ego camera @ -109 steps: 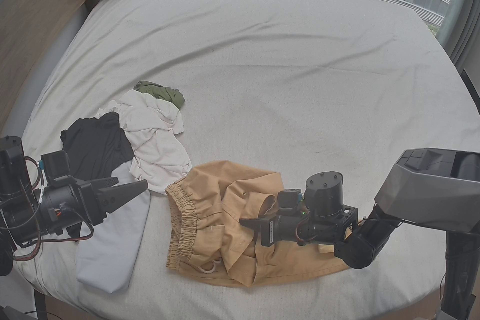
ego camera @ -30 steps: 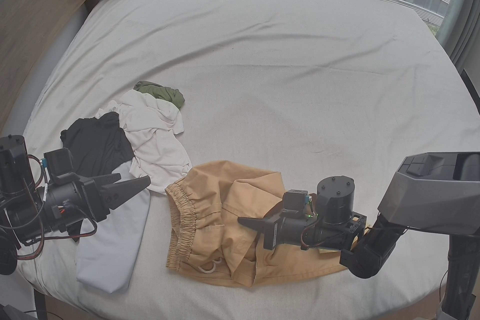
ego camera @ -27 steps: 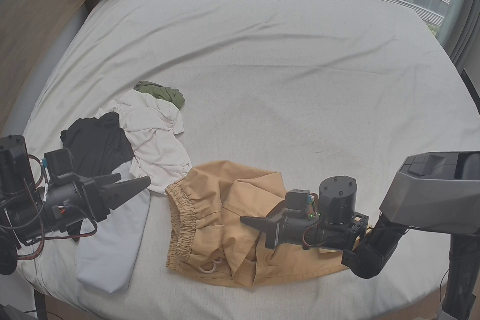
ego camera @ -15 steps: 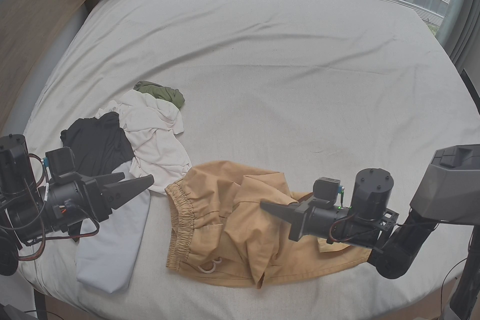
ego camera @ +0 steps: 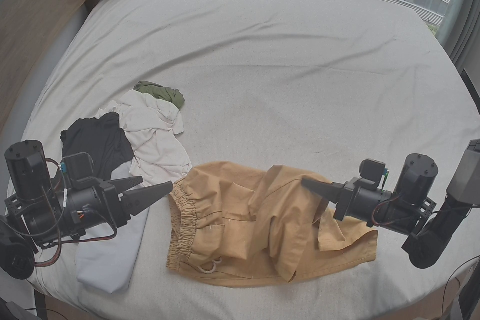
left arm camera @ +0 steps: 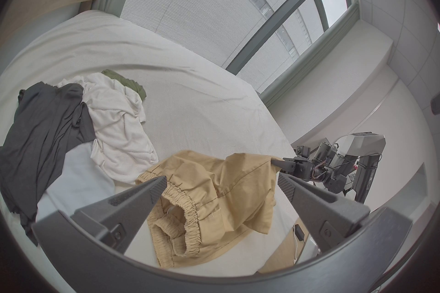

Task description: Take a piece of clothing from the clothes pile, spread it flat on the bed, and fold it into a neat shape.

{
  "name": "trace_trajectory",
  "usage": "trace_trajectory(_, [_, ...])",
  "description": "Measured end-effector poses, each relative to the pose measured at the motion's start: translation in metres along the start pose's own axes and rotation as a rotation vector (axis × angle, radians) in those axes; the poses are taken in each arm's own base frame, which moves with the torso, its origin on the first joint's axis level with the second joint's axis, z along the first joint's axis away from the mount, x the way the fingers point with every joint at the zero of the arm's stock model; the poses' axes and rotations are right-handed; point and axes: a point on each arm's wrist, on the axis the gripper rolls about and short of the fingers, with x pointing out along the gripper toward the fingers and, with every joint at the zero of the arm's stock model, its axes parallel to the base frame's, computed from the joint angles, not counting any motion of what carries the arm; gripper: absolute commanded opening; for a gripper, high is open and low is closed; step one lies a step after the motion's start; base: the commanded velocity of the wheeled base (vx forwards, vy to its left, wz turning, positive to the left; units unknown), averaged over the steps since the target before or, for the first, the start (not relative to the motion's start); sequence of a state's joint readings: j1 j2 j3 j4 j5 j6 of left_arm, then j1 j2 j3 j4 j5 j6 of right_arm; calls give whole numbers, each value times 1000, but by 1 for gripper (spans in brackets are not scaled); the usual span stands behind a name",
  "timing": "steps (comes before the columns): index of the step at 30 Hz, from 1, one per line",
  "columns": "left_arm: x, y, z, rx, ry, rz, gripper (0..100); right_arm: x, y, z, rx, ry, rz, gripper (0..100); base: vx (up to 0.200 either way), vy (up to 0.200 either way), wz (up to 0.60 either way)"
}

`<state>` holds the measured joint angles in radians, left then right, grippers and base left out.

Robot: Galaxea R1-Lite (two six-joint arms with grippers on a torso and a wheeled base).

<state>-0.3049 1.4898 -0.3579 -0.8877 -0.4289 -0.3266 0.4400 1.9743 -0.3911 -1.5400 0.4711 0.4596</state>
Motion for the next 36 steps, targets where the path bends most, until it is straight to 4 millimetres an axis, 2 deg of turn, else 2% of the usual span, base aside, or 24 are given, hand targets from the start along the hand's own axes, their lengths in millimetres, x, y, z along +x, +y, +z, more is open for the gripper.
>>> trace_trajectory(11, [14, 13, -22, -27, 65, 18, 100, -24, -5, 28, 2, -77, -2, 0, 0, 0, 0])
trace_trajectory(21, [19, 17, -32, -45, 112, 28, 100, -39, -6, 46, 2, -131, -1, 0, 0, 0, 0])
trace_trajectory(36, [35, 22, -53, -66, 188, 19, 100, -44, -5, 51, -7, -153, -6, 0, 0, 0, 0])
